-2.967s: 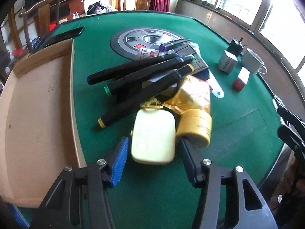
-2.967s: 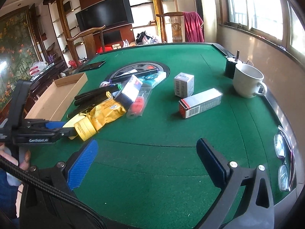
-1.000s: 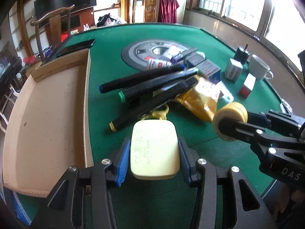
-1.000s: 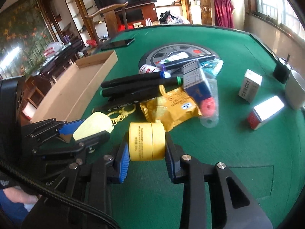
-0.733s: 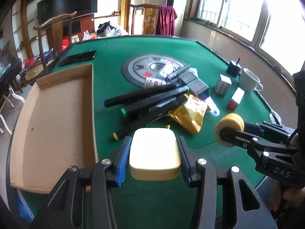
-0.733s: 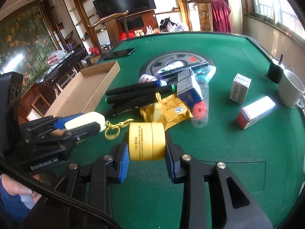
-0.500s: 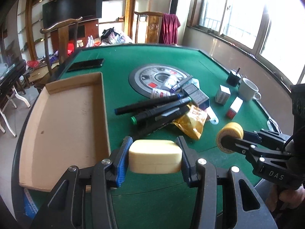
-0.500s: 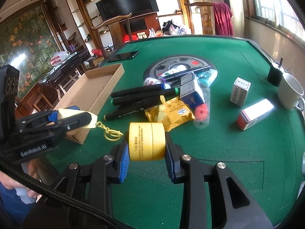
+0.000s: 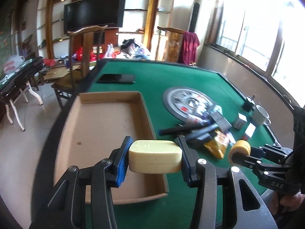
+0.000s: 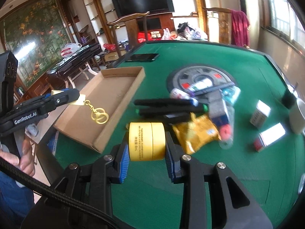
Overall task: Organize objects
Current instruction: 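Carry both items into the empty cardboard box and open both grippers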
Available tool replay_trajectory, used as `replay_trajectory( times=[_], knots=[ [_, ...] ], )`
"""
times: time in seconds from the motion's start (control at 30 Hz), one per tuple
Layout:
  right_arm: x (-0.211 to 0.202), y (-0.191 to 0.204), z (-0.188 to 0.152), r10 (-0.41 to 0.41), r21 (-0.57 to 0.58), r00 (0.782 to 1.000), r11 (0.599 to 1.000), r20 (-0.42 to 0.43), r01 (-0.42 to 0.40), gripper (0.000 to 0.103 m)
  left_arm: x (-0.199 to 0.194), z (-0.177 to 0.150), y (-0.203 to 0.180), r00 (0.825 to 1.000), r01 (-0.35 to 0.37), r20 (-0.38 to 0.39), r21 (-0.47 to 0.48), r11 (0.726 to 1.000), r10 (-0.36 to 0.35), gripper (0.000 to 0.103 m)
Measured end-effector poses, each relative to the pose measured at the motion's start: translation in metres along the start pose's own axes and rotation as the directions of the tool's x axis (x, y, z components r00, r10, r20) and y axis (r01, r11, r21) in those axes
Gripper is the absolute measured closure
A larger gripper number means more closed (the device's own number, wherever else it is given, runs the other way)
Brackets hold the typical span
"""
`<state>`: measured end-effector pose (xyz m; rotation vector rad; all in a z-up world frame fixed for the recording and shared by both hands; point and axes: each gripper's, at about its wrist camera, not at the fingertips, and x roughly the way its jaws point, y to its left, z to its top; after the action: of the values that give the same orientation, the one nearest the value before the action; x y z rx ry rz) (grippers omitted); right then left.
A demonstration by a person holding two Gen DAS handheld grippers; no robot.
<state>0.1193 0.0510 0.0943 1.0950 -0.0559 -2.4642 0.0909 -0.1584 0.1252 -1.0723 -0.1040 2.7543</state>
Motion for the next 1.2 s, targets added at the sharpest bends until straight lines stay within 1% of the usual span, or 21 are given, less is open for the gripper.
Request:
replay_trajectory(
  times=[0.13, 0.27, 0.37, 0.53, 0.7, 0.87, 0.93, 1.07, 1.2],
  knots=[
    [0.012, 0.027, 0.022, 0.026, -0.058, 1.000, 0.998, -0.010, -0.026, 0.073, 0.001, 0.015, 0.030, 0.999, -0.039, 0.008, -0.023, 0.999, 0.039, 0.062],
    [0.031, 0.052, 0.046, 0.057, -0.092, 0.998, 0.994, -0.037, -0.061, 0.073, 0.011, 0.027, 0.060, 0.998, -0.068, -0.006, -0.048, 0.996, 0.068, 0.062],
    [0.051, 0.067, 0.062, 0.079, -0.100, 0.994, 0.991, -0.071, -0.086, 0.073, 0.020, 0.032, 0.076, 0.996, -0.085, -0.020, -0.055, 0.995, 0.084, 0.062],
    [0.096, 0.091, 0.090, 0.103, -0.100, 0.986, 0.988, -0.133, -0.116, 0.073, 0.048, 0.046, 0.105, 0.994, -0.101, -0.051, -0.084, 0.991, 0.097, 0.062],
    [0.143, 0.098, 0.116, 0.098, -0.076, 0.979, 0.991, -0.180, -0.114, 0.073, 0.081, 0.063, 0.127, 0.990, -0.115, -0.096, -0.107, 0.988, 0.105, 0.062],
    [0.191, 0.098, 0.137, 0.072, -0.054, 0.973, 0.995, -0.222, -0.086, 0.073, 0.120, 0.077, 0.147, 0.983, -0.126, -0.148, -0.127, 0.984, 0.107, 0.062],
    [0.209, 0.096, 0.144, 0.067, -0.037, 0.970, 0.996, -0.234, -0.078, 0.073, 0.135, 0.081, 0.157, 0.983, -0.124, -0.156, -0.142, 0.982, 0.101, 0.062],
    [0.239, 0.091, 0.159, 0.058, -0.003, 0.968, 0.998, -0.246, -0.061, 0.073, 0.150, 0.088, 0.173, 0.985, -0.103, -0.153, -0.189, 0.977, 0.074, 0.062],
    [0.260, 0.094, 0.167, 0.041, 0.010, 0.966, 0.999, -0.257, -0.039, 0.073, 0.161, 0.086, 0.177, 0.984, -0.104, -0.165, -0.190, 0.976, 0.073, 0.062]
  ],
)
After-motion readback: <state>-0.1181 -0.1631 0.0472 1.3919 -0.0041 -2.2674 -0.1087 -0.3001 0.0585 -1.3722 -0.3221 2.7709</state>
